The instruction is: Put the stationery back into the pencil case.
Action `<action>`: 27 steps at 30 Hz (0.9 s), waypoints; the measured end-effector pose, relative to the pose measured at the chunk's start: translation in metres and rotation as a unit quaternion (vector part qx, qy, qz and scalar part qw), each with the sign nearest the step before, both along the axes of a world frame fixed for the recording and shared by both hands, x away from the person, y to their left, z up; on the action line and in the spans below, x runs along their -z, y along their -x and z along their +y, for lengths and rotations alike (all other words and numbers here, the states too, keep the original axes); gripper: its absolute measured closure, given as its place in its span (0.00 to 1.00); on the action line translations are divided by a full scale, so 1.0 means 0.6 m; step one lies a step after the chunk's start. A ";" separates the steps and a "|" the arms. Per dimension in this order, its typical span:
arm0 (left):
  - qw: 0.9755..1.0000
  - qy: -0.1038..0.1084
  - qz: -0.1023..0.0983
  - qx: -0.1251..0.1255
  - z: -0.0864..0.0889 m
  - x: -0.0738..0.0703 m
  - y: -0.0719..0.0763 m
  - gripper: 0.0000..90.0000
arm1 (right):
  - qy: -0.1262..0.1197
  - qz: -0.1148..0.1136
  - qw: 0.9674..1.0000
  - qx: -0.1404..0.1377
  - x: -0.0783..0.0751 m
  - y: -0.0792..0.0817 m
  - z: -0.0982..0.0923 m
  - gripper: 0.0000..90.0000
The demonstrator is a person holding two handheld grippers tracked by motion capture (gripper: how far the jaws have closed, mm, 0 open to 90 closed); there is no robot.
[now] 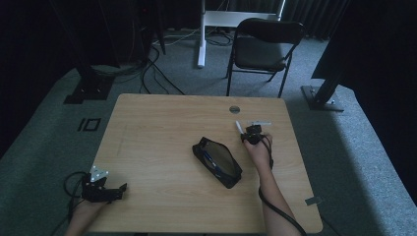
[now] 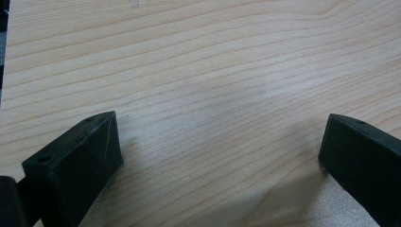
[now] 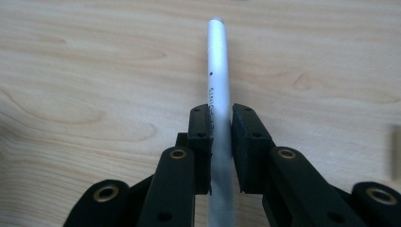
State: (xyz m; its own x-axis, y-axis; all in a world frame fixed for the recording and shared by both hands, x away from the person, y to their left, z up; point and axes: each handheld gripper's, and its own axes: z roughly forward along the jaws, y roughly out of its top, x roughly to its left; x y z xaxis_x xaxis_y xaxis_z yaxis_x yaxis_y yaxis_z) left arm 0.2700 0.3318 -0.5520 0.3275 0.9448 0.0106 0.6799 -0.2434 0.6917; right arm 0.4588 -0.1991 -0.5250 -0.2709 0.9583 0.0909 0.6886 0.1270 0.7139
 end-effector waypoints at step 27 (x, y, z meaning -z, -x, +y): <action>1.000 0.000 0.000 0.000 0.000 0.000 0.000 0.00 | -0.021 -0.049 0.995 -0.085 -0.128 0.068 0.027 0.87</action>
State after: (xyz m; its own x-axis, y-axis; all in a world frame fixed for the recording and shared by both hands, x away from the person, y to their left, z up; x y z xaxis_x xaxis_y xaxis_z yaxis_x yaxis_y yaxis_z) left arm 0.2700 0.3319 -0.5520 0.3275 0.9448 0.0107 0.6800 -0.2435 0.6916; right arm 0.4179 -0.1829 -0.4482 -0.4388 0.8935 0.0950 0.5864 0.2046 0.7838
